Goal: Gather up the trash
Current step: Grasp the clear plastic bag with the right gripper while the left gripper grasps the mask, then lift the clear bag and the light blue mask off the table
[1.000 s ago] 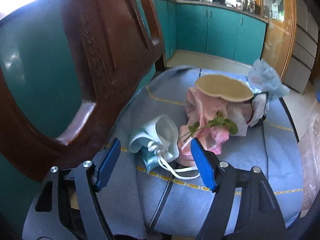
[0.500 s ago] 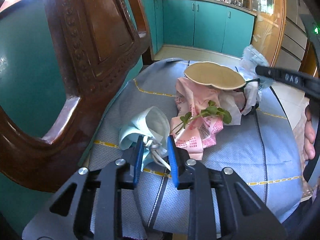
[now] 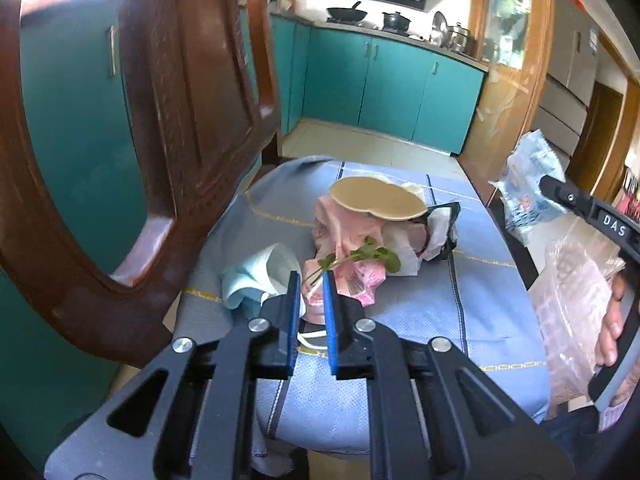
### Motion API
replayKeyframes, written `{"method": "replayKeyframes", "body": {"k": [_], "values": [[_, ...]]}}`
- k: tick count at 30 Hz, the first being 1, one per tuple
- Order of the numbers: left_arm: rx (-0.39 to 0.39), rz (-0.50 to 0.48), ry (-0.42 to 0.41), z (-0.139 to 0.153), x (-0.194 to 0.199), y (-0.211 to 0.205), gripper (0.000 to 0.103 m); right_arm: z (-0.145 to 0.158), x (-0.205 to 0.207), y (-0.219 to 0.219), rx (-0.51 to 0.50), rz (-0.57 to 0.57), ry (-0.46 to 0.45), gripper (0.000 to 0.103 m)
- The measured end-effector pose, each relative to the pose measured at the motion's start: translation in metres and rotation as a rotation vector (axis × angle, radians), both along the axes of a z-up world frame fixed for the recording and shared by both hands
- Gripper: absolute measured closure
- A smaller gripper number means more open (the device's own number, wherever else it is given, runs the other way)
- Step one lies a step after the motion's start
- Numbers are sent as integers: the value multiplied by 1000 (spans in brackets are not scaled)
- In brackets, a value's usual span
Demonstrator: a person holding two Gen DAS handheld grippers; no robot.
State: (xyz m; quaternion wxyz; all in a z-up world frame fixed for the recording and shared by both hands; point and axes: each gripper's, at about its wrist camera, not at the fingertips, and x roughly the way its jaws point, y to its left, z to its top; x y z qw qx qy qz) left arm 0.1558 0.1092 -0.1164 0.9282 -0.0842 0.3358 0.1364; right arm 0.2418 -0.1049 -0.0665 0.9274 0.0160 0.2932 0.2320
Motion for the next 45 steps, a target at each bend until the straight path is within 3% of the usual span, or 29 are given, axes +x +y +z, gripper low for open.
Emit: {"method": "replayKeyframes", "body": {"k": [1, 2, 3, 5, 8, 12, 15, 28, 39, 45], "values": [[37, 28, 7, -1, 2, -1, 87, 1, -3, -3, 1, 0, -3, 86], [60, 58, 18, -3, 3, 0, 72, 0, -6, -5, 1, 5, -1, 86], [81, 89, 35, -6, 7, 1, 49, -1, -6, -3, -1, 7, 3, 86], [109, 113, 92, -19, 20, 6, 42, -6, -10, -5, -4, 7, 20, 86], [149, 107, 173, -38, 34, 4, 47, -13, -14, -4, -11, 18, 36, 86], [100, 73, 236, -58, 46, 5, 79, -13, -23, 2, -25, 46, 25, 86], [102, 60, 236, -62, 46, 4, 88, -14, -25, 5, -21, 61, 22, 86], [84, -55, -39, 19, -5, -32, 90, -14, -32, 1, -26, 60, 15, 86], [31, -129, -131, 51, -32, -48, 90, -12, -37, -8, -9, 36, 10, 86], [12, -136, -111, 41, -28, -45, 90, -12, -41, -10, -8, 33, 3, 86]]}}
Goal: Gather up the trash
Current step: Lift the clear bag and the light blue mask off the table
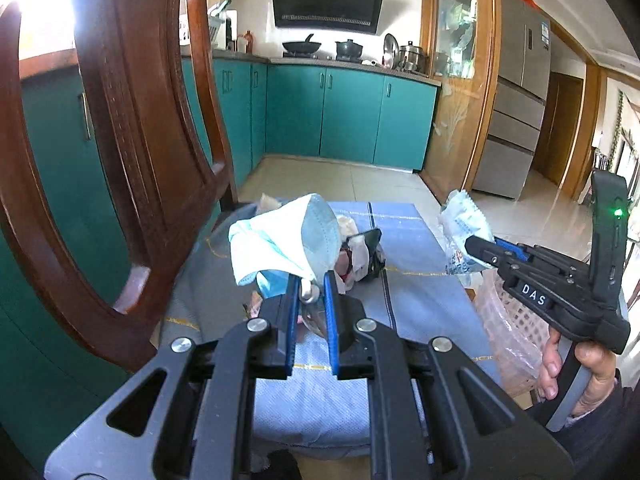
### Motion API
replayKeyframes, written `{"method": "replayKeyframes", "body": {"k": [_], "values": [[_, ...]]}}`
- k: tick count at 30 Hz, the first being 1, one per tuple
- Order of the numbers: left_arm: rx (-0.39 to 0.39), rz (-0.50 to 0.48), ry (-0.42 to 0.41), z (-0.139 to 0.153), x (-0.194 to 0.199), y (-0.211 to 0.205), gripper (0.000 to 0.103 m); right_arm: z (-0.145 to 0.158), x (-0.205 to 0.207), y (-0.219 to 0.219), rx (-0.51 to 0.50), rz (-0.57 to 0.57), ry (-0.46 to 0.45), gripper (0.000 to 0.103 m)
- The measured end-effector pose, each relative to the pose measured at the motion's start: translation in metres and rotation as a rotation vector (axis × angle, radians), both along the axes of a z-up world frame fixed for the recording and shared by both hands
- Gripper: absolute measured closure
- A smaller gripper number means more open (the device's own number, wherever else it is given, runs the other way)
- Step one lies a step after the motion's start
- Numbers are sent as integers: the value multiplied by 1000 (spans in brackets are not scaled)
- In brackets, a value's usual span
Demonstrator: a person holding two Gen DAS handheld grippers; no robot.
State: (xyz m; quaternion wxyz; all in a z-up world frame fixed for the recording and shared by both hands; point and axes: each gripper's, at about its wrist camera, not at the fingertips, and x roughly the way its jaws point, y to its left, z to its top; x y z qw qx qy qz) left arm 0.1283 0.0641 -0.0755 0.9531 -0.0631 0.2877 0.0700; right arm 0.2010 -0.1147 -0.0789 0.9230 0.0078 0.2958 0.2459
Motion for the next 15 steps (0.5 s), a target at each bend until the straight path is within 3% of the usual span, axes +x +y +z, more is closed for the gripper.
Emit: {"method": "replayKeyframes", "body": {"k": [3, 15], "values": [[-31, -6, 18, -6, 3, 4, 90, 1, -1, 0, 0, 2, -5, 86], [34, -12, 30, -12, 7, -8, 90, 0, -7, 4, -18, 2, -18, 86]]}}
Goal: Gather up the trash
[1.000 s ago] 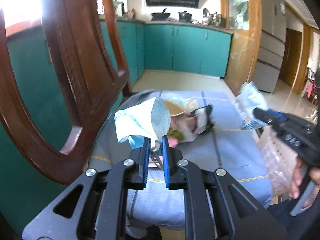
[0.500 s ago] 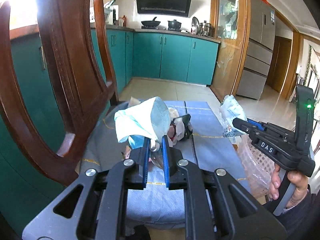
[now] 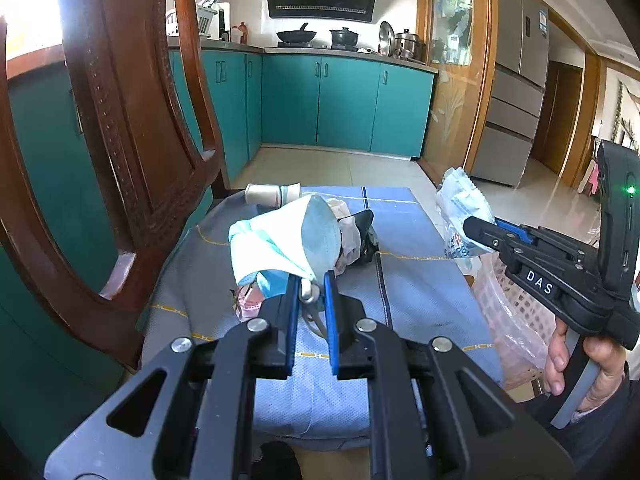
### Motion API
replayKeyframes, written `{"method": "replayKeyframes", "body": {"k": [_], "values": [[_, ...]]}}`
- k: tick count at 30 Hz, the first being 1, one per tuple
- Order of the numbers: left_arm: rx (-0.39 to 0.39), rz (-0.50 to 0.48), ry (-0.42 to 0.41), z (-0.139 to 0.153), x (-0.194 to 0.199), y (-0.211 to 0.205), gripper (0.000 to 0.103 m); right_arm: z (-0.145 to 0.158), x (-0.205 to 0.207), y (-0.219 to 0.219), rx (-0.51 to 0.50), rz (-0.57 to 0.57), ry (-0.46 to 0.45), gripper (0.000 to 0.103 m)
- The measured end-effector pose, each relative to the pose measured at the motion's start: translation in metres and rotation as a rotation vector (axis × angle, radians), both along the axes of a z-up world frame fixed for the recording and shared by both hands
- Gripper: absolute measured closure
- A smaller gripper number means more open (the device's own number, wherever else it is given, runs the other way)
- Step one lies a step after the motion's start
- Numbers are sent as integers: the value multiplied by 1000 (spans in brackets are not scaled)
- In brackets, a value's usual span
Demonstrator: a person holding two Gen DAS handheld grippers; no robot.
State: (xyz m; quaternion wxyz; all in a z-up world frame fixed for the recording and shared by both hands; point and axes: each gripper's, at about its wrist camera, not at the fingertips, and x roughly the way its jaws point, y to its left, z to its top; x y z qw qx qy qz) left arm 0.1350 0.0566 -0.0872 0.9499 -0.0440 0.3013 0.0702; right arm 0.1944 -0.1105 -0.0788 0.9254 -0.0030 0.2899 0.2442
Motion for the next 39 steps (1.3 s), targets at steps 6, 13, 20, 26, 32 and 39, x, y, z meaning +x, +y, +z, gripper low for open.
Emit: {"method": "replayKeyframes", "body": {"k": [6, 13, 20, 26, 32, 39], "values": [[11, 3, -5, 2, -2, -3, 90, -1, 0, 0, -2, -5, 4, 86], [28, 6, -9, 2, -3, -7, 90, -1, -1, 1, -4, -5, 1, 86], [33, 0, 1, 1, -2, -10, 90, -1, -3, 0, -9, -4, -2, 86], [34, -3, 3, 2, -1, -10, 90, -1, -4, 0, -9, -5, -3, 86], [35, -5, 6, 1, 0, -8, 90, -1, -4, 0, -8, -4, -3, 86], [36, -10, 9, 0, 1, -8, 89, -1, -4, 2, -11, -3, -2, 86]]}}
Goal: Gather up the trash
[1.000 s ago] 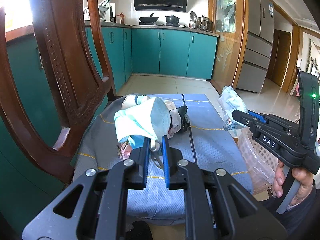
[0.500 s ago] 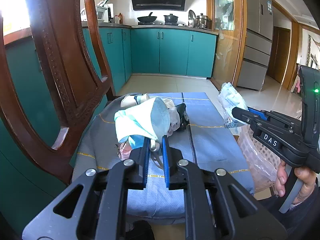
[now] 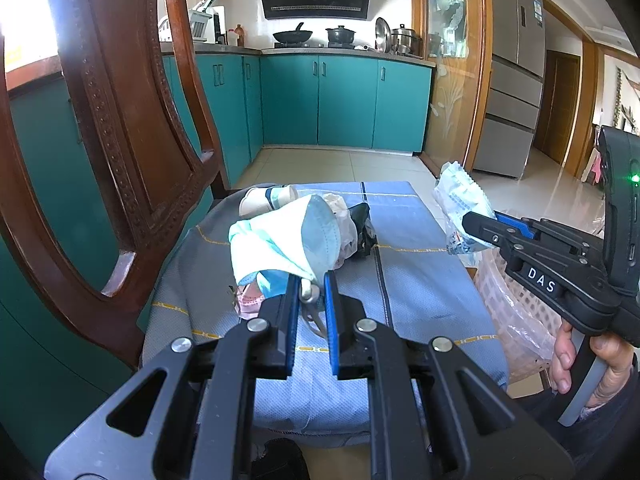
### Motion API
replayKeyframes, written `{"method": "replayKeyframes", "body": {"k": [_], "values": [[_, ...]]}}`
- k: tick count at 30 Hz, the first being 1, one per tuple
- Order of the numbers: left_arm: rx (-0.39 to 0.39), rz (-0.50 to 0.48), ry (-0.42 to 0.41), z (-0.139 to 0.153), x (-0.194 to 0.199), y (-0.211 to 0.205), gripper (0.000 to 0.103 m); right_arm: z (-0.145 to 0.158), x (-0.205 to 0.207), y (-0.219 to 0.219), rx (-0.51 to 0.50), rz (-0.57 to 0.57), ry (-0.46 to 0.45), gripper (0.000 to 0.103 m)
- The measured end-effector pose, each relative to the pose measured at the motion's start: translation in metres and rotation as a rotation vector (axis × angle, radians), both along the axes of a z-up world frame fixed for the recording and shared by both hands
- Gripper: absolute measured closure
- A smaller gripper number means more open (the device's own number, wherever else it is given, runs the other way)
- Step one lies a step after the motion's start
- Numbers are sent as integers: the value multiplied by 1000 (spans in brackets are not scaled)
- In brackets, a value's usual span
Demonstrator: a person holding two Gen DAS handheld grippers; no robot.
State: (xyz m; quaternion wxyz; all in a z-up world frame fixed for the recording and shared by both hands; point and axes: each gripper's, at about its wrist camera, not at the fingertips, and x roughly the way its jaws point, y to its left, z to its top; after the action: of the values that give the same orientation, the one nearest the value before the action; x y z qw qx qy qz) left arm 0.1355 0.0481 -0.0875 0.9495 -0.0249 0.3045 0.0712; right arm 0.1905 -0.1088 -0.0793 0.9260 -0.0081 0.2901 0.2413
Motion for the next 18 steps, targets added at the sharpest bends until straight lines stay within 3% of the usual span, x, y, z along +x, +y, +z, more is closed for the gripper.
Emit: {"method": "replayKeyframes", "body": {"k": [18], "values": [[8, -9, 9, -5, 2, -2, 89, 2, -5, -2, -7, 17, -5, 86]]}}
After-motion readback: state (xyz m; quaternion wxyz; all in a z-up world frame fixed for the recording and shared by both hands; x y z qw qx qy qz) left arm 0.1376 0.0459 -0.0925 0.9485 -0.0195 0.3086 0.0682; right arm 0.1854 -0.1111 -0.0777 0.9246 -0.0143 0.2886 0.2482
